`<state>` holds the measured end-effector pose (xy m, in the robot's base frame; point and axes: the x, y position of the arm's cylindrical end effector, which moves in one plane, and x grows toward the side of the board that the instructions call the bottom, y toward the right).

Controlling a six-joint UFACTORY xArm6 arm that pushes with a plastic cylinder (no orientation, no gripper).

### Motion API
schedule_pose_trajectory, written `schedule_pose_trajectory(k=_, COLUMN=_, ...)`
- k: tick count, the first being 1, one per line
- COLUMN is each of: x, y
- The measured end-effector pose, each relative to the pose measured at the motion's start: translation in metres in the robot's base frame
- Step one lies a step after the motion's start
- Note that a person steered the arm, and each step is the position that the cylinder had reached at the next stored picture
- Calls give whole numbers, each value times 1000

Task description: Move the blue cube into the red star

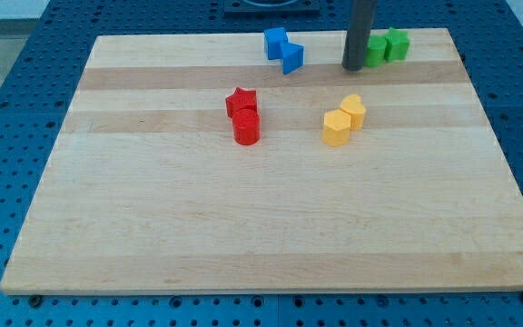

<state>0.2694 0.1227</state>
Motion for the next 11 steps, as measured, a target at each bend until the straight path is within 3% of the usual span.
schedule_pose_trajectory(k=2, x=-11, y=-1)
schedule_pose_trajectory(k=5, x=-10, y=-51)
schedule_pose_trajectory(k=6, x=-21, y=-52)
schedule_pose_trajectory(k=7, x=-76, y=-80)
schedule_pose_trajectory(k=8, x=-65, y=-114)
schedule_pose_trajectory(k=9, x=-19, y=-162)
schedule_pose_trajectory(k=10, x=-1, y=-218)
schedule_pose_trajectory(k=11, x=5, y=-238)
